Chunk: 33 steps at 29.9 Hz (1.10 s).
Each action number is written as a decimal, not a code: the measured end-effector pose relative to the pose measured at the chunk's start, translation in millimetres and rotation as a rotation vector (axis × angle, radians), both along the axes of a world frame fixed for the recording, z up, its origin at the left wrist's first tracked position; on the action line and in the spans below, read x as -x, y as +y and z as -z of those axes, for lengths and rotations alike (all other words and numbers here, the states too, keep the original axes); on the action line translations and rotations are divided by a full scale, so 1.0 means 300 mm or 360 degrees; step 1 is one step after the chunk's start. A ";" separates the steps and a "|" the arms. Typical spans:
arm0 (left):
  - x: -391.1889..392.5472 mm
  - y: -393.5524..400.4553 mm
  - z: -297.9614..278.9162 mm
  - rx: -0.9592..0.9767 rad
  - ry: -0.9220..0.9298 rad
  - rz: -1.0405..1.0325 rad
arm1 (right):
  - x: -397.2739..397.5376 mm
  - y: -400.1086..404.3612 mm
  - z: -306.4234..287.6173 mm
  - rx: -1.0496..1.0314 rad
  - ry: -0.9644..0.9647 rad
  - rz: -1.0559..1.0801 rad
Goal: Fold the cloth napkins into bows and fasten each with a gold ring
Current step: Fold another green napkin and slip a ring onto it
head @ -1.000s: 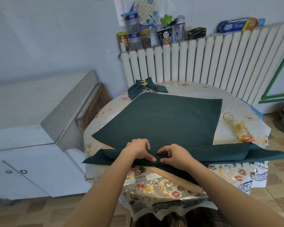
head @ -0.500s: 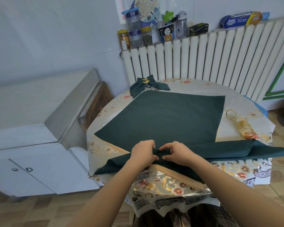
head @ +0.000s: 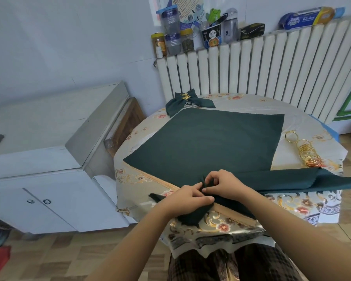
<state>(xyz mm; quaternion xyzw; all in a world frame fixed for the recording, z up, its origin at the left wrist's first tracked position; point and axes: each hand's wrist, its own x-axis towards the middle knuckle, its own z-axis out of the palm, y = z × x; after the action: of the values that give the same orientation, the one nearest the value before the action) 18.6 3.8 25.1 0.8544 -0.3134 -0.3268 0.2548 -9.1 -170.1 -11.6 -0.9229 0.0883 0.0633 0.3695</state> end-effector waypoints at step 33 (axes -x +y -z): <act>-0.040 0.020 0.190 0.0434 -0.0877 -0.0043 | 0.088 0.032 0.002 0.0104 -0.0221 0.0116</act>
<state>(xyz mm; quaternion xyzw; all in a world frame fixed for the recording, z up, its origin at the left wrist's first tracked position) 30.7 9.9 -32.0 0.8729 -0.4003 -0.0343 0.2769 -35.6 -160.4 -12.4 -0.9327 0.0981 -0.0173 0.3465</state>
